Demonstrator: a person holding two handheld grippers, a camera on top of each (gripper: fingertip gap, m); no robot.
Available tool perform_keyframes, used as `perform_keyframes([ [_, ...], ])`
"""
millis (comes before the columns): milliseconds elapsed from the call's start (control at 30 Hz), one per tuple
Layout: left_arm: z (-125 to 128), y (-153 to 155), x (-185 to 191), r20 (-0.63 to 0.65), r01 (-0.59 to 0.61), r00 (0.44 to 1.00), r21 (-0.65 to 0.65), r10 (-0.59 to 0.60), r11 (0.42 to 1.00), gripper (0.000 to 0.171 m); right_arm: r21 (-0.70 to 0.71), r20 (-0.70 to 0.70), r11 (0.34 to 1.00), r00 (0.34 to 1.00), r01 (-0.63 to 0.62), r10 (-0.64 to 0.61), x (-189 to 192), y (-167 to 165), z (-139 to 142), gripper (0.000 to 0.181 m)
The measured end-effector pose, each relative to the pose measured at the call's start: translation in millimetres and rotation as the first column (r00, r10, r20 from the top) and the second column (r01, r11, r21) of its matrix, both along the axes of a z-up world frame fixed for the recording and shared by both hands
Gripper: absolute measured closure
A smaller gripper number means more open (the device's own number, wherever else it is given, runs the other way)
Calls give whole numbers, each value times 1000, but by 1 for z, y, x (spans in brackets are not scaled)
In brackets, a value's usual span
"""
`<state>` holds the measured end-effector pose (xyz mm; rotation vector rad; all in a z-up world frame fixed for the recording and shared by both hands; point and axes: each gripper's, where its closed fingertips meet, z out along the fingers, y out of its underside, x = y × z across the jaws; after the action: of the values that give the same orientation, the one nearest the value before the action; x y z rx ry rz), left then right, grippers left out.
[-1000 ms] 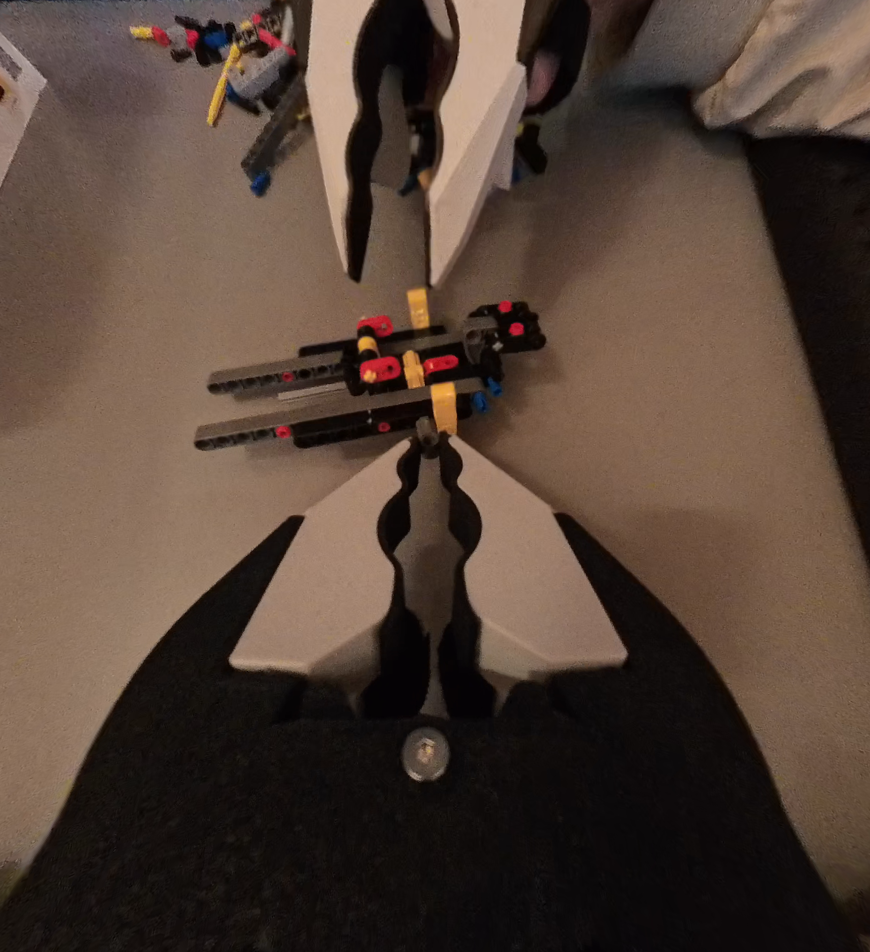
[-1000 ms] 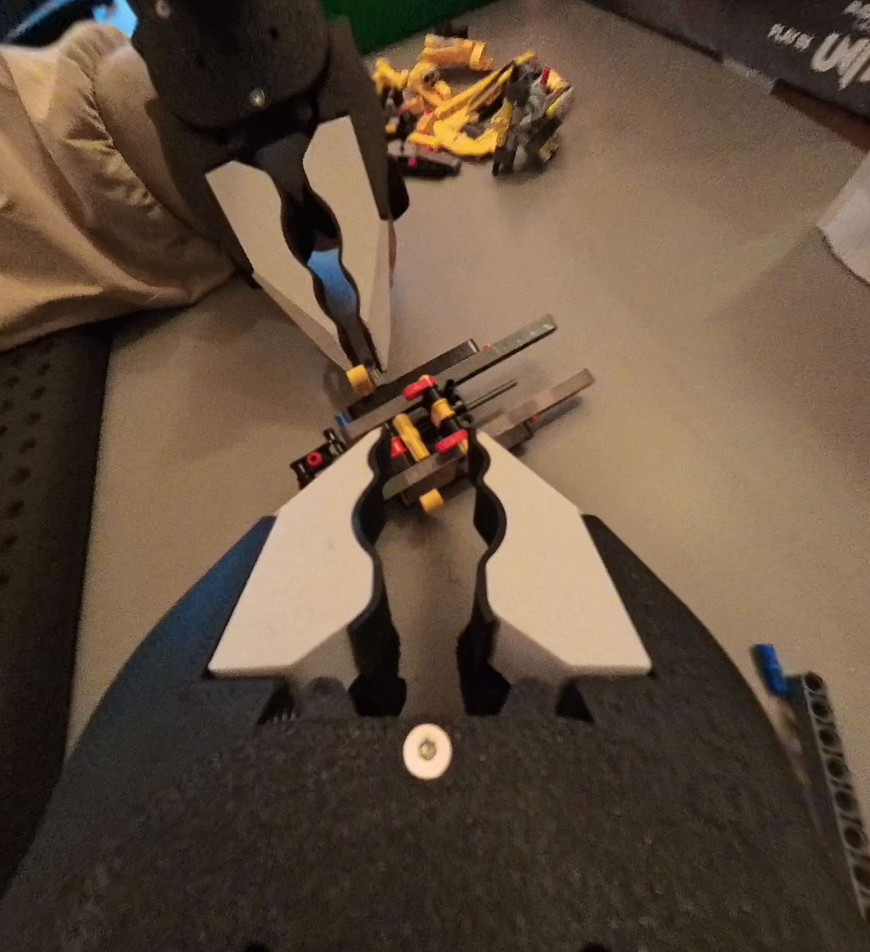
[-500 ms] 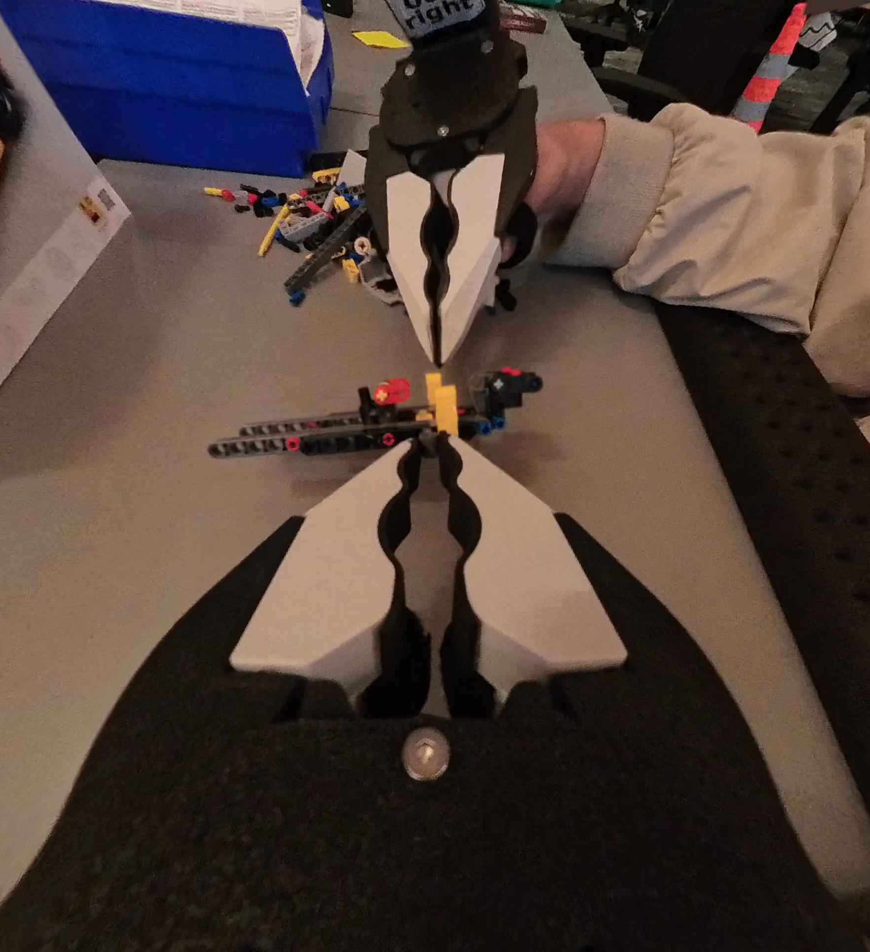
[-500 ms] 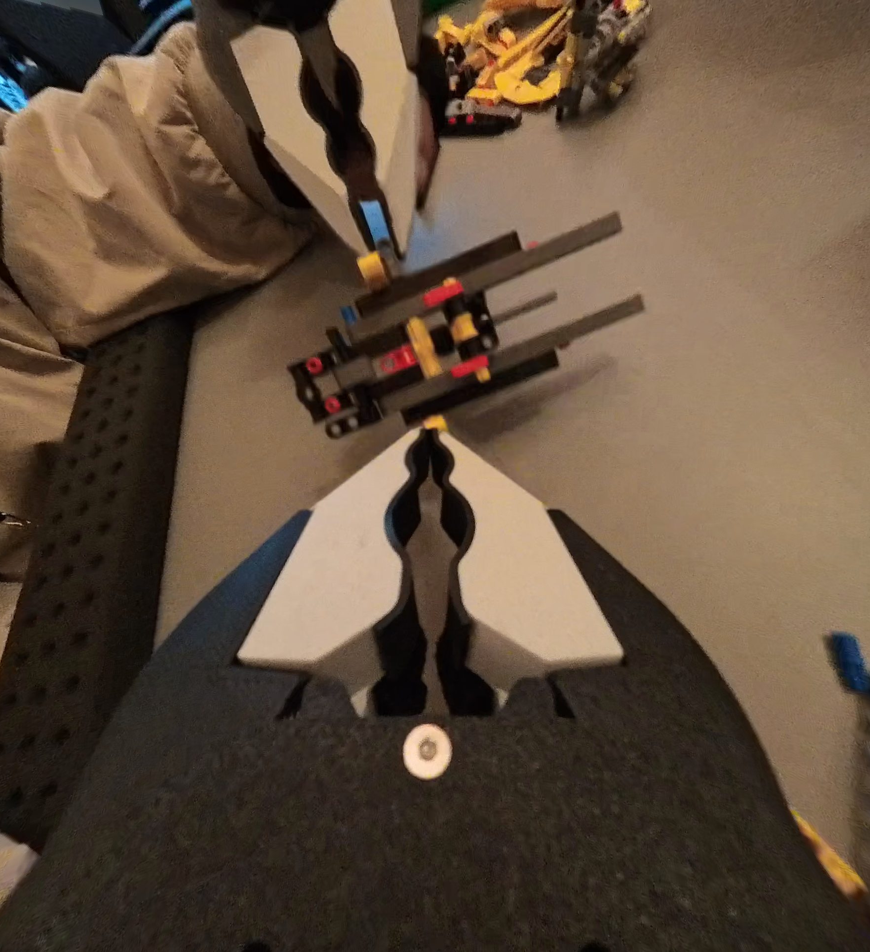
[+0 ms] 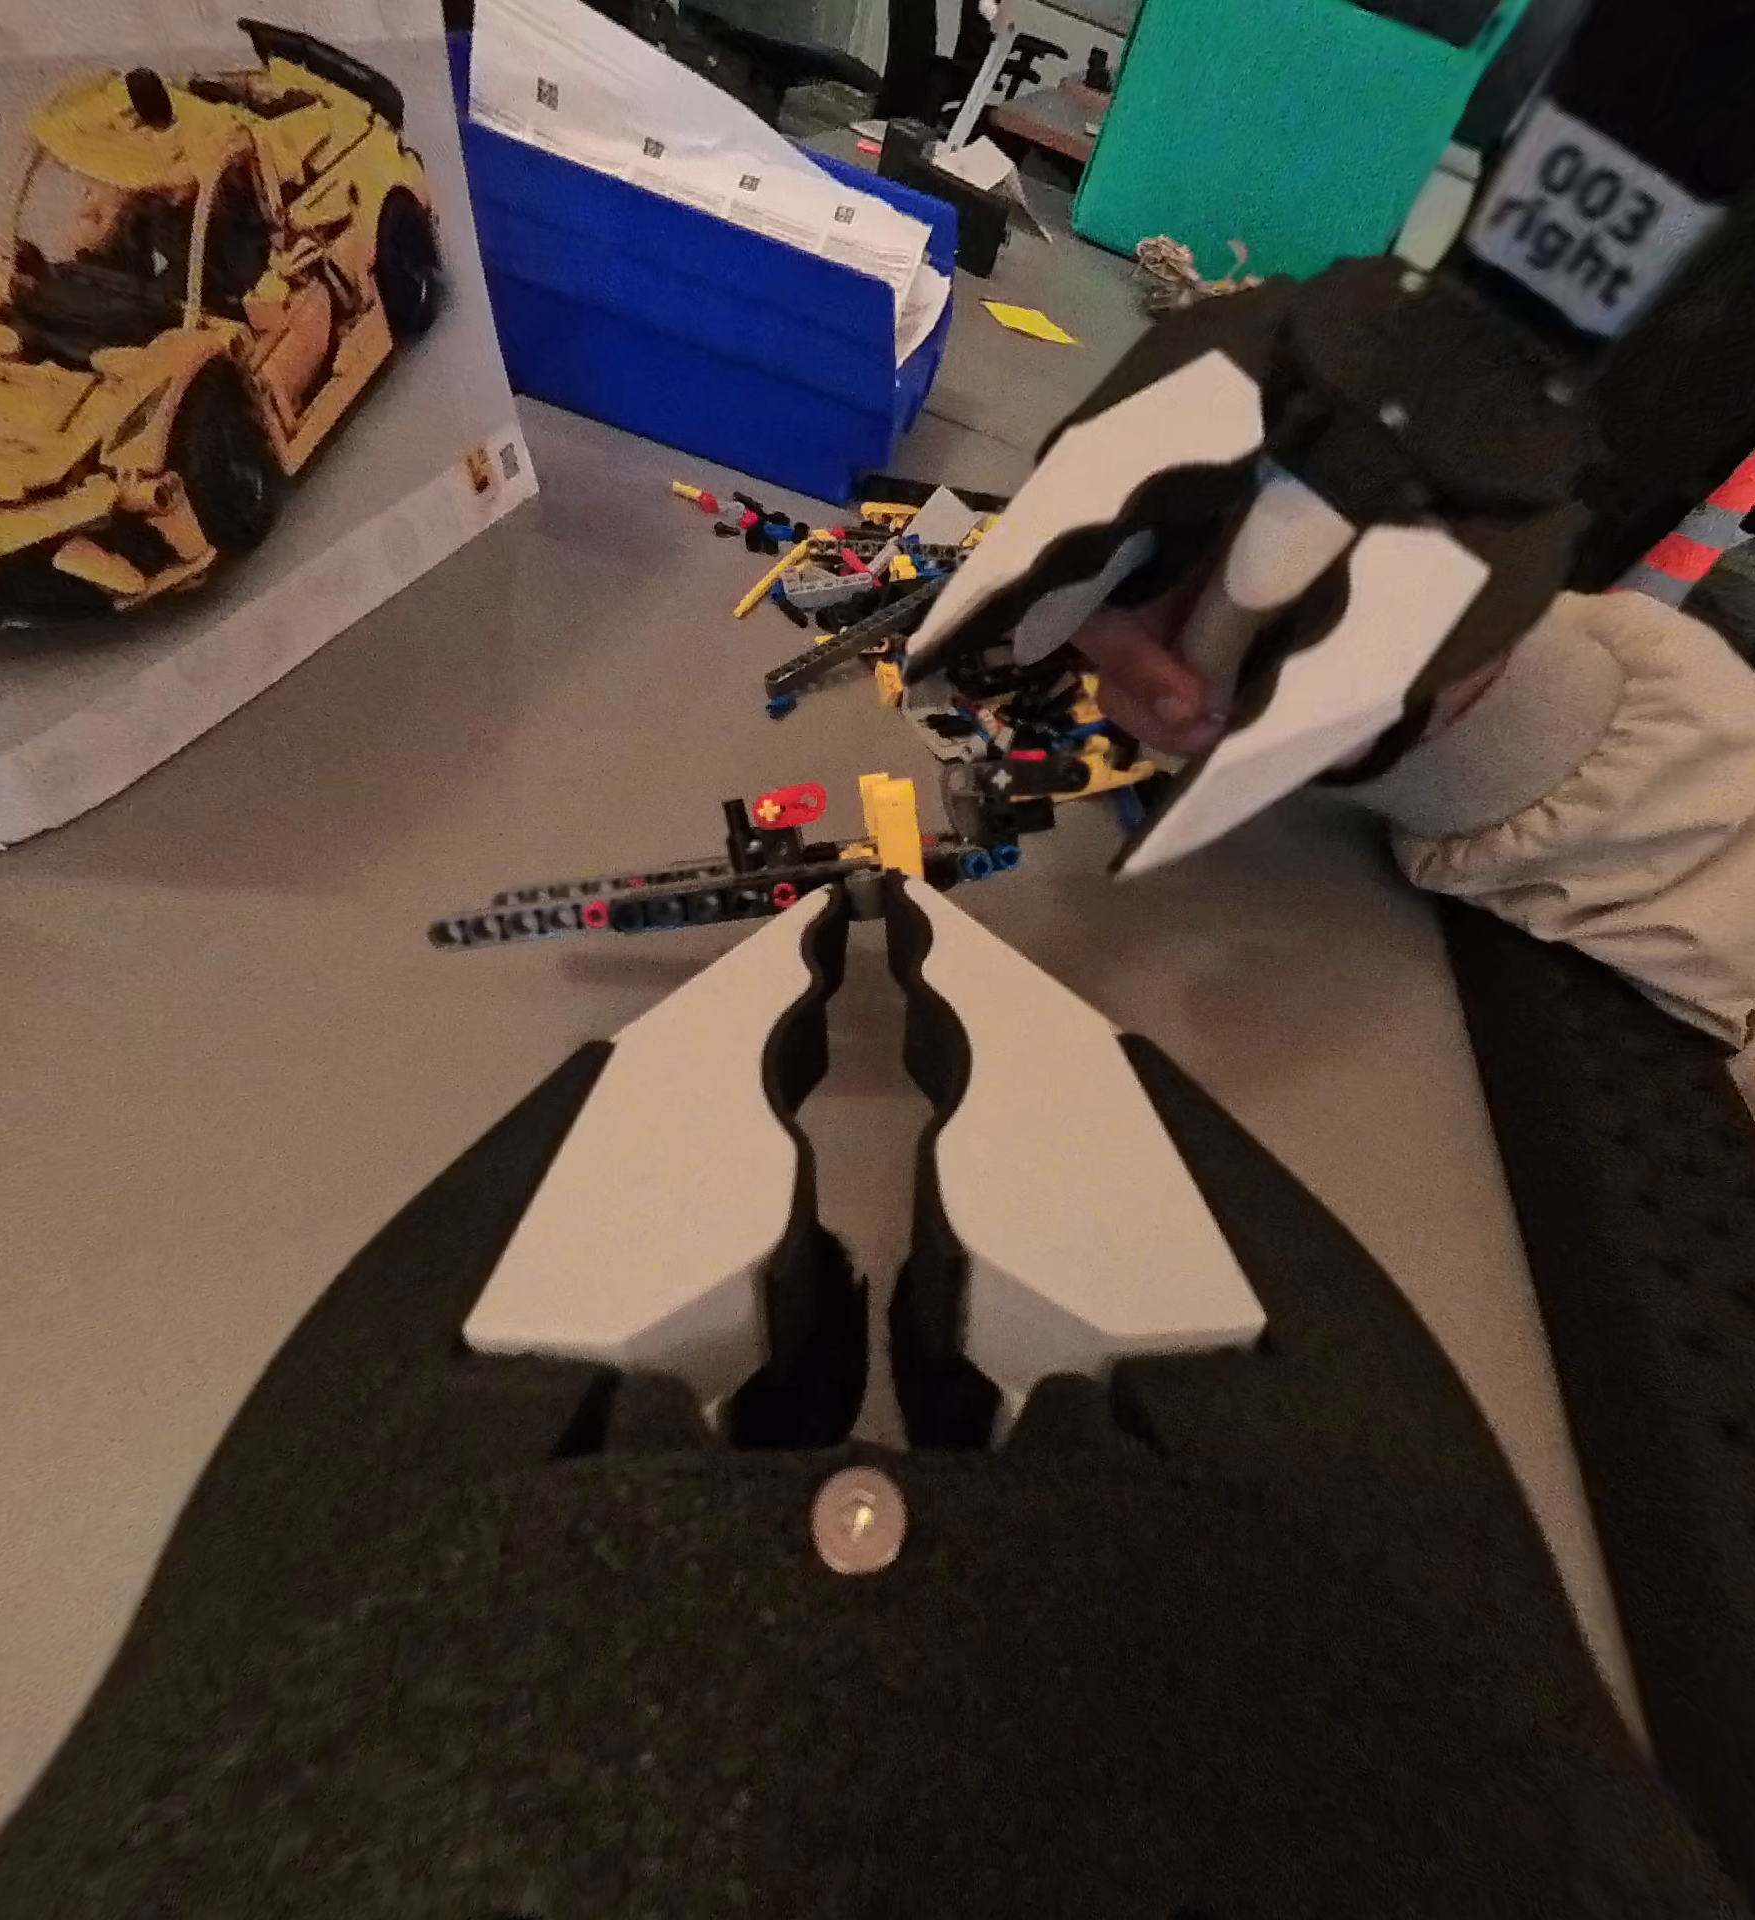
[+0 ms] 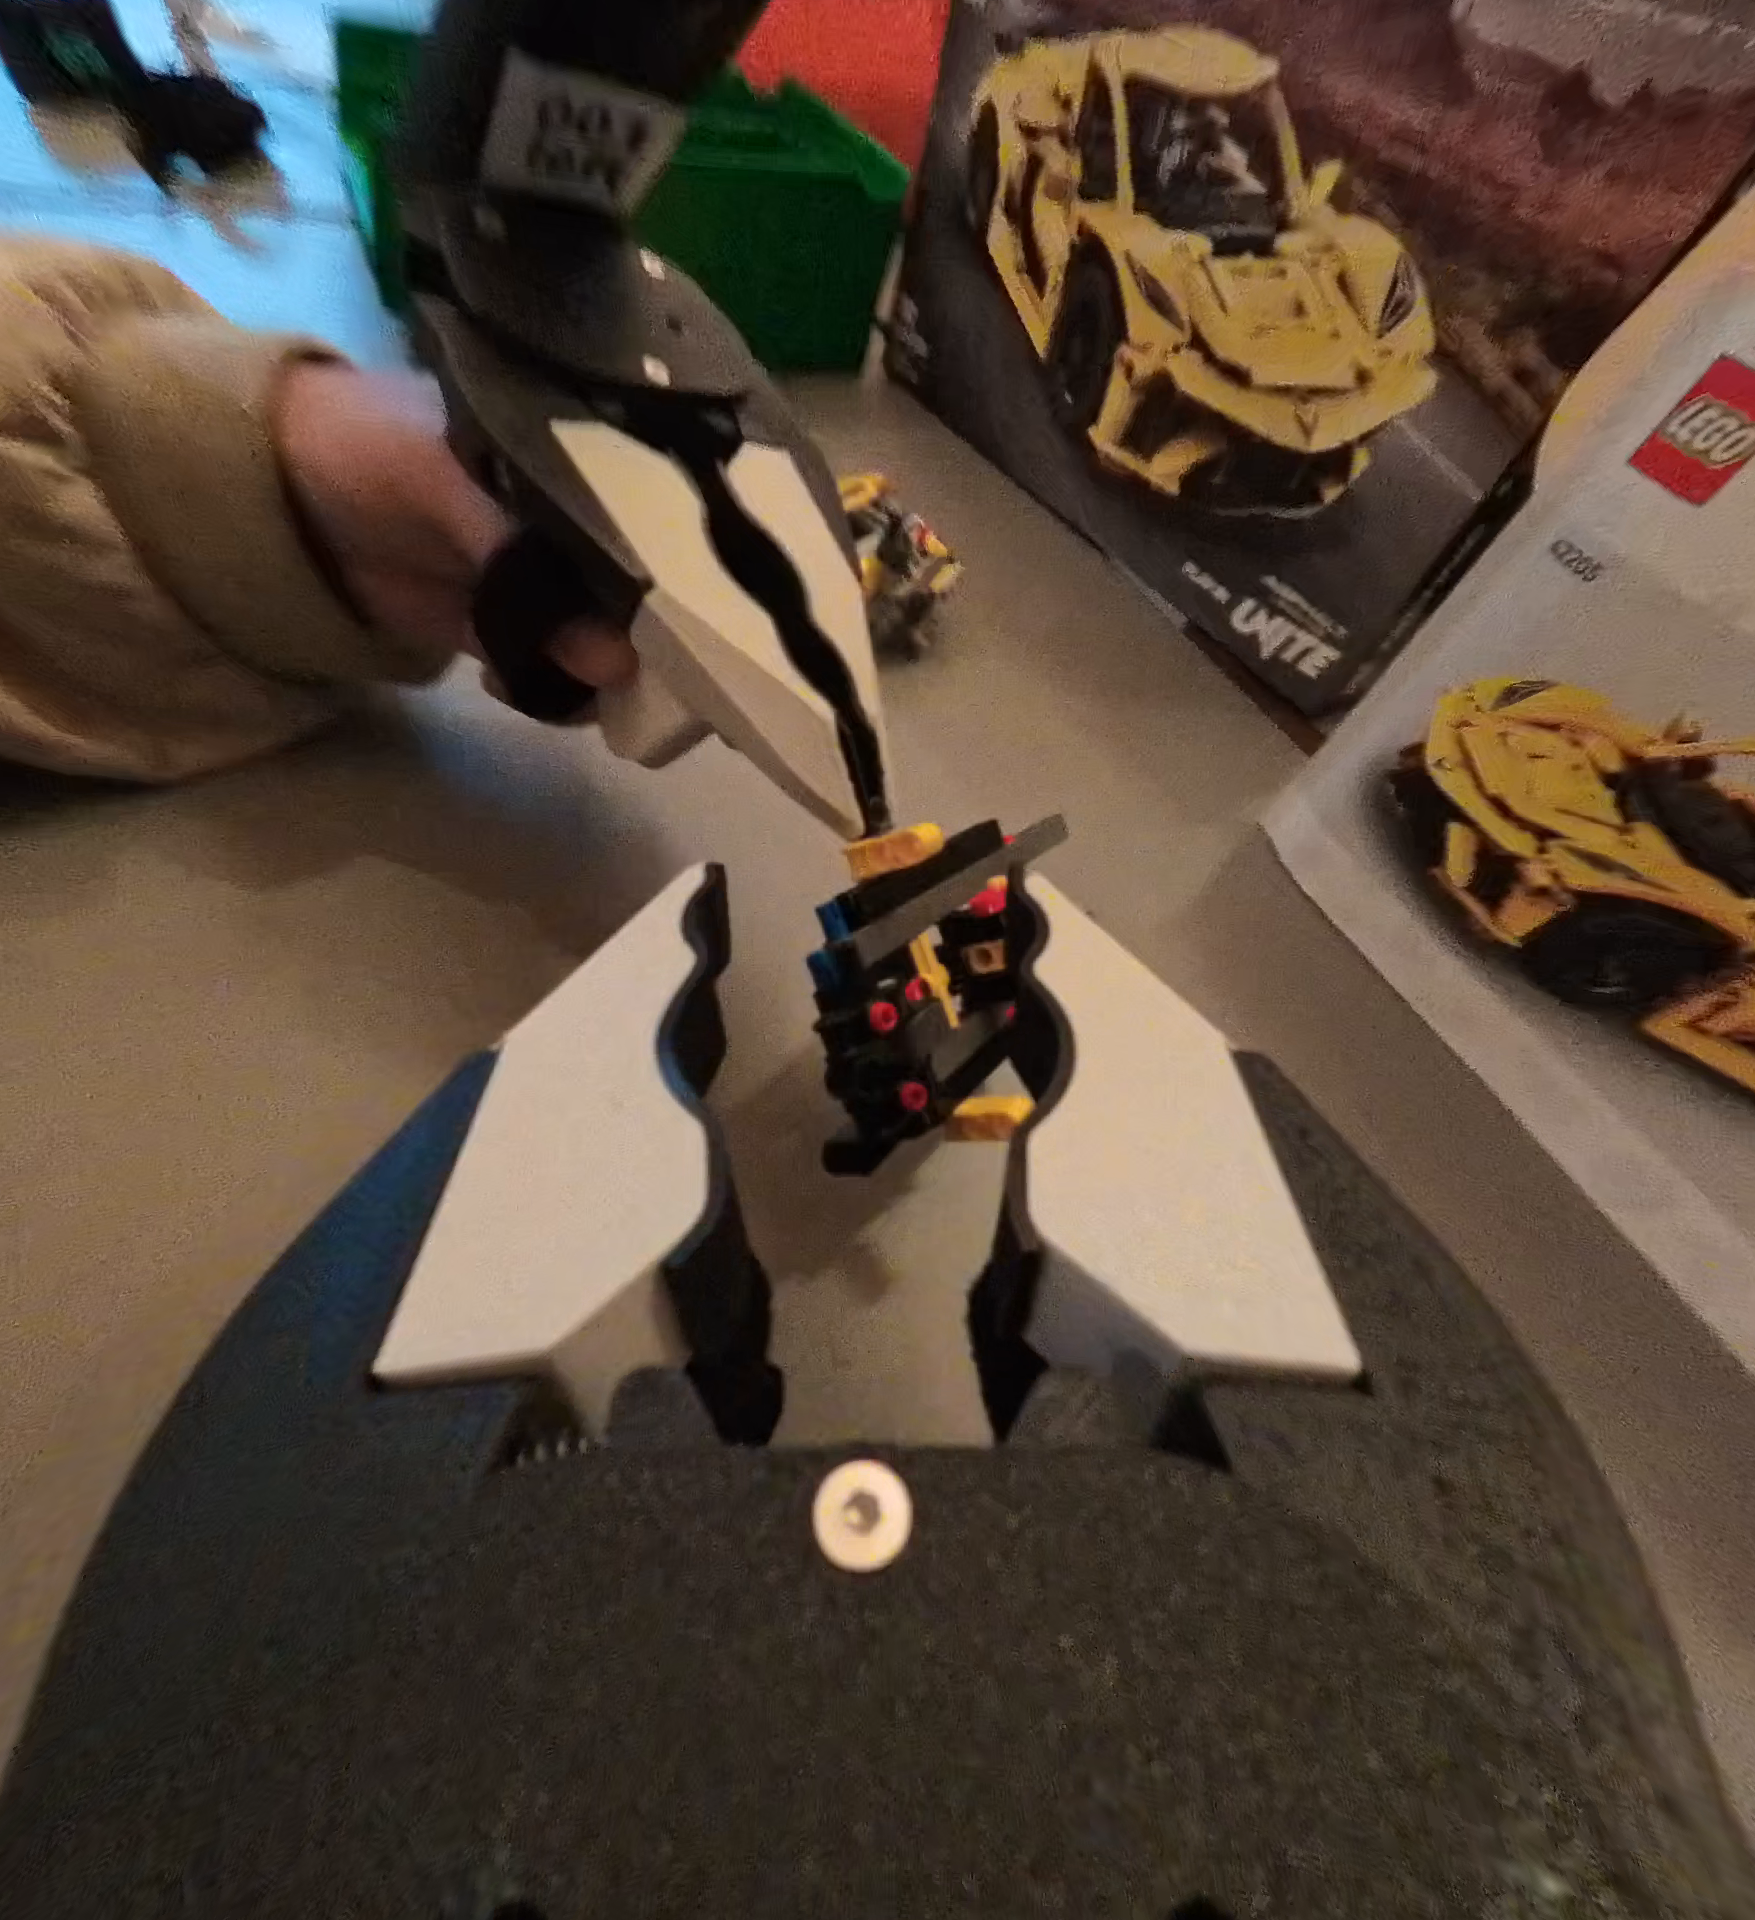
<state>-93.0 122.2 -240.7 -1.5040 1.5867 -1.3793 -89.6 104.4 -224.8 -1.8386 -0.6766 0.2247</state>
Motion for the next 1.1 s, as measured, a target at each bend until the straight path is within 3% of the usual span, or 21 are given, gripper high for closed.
perform_keyframes([
  [100, 0, -2, 8, -22, -45, 999, -33, 45, 998, 166, -3, 301, 994, 948, 111, -105, 5, 9, -31, 138],
  [200, -1, -6, 11, -34, -60, 998, -41, 58, 997, 166, 42, 446, 985, 879, 169, -170, 16, 16, -40, 164],
  [400, -2, -6, 5, -102, -68, 992, 41, 71, 997, 166, -17, 518, 987, 846, 157, -126, 20, 18, -47, 165],
  [700, 8, -7, -1, -95, -51, 994, 107, 61, 993, 166, -98, 465, 978, 877, 184, -118, 20, 18, -44, 166],
  [767, 9, -7, -1, -90, -51, 994, 142, 64, 989, 166, -94, 489, 975, 862, 200, -130, 23, 19, -46, 166],
  [833, 33, 2, -8, -11, -95, 995, 67, 96, 993, 167, -148, 630, 928, 756, 343, -178, 70, 13, -69, 166],
  [900, 44, 14, -14, 36, -116, 993, 20, 115, 993, 167, -113, 463, 964, 871, 240, -163, 59, 8, -59, 167],
  [933, 46, 14, -15, 58, -97, 994, -9, 97, 995, 166, -126, 413, 964, 896, 234, -163, 55, 6, -51, 167],
  [1033, 49, 4, -17, 124, 22, 992, -121, -7, 992, 166, -98, 332, 983, 936, 156, -115, 36, 6, -38, 166],
  [1100, 69, -9, -24, 280, 139, 956, -174, -86, 975, 166, -98, 361, 988, 930, 120, -77, 28, 3, -45, 166],
])
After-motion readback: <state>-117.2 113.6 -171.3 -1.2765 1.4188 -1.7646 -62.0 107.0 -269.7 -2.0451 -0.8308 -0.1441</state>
